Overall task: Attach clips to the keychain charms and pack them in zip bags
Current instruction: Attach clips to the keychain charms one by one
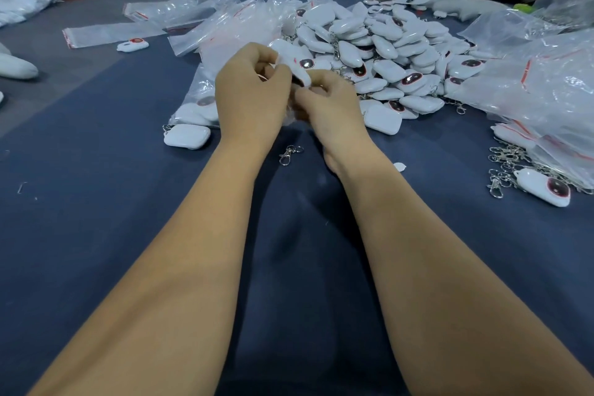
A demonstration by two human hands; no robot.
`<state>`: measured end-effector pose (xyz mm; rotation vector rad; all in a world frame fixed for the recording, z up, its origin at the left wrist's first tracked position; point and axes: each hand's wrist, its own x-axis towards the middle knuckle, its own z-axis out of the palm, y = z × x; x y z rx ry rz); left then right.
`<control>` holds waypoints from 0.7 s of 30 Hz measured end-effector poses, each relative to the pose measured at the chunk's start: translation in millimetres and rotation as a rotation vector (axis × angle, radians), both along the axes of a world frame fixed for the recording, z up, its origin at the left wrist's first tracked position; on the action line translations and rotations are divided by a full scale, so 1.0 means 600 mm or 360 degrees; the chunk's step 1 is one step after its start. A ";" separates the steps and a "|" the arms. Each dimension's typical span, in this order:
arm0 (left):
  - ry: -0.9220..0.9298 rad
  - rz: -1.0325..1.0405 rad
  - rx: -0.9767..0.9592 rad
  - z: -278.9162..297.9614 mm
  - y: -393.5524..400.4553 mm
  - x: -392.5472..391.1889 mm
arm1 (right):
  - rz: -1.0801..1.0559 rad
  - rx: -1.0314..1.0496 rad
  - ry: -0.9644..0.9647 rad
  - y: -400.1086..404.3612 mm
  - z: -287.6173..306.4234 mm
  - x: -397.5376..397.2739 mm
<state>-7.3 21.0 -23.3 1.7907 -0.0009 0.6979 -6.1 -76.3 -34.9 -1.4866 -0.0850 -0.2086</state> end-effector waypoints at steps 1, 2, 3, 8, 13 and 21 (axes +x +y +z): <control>-0.0025 -0.0022 0.0003 0.000 -0.002 -0.002 | -0.0097 -0.0266 -0.0089 0.001 -0.002 -0.001; -0.0044 -0.0039 -0.0007 0.001 -0.003 -0.003 | -0.0164 -0.0462 -0.0165 0.000 -0.004 -0.001; -0.0058 -0.0049 -0.0037 0.002 -0.003 -0.004 | -0.0198 -0.0564 -0.0202 0.000 -0.004 0.000; -0.0056 -0.0034 0.0027 0.004 0.000 -0.006 | -0.0066 -0.1191 0.0066 0.008 -0.003 -0.004; 0.0148 -0.0130 0.0279 -0.006 -0.004 -0.003 | -0.0123 -0.1332 -0.0007 0.012 -0.006 -0.006; 0.0173 0.0041 0.1007 -0.023 0.005 0.011 | -0.0637 -0.1160 0.0020 -0.027 0.005 0.002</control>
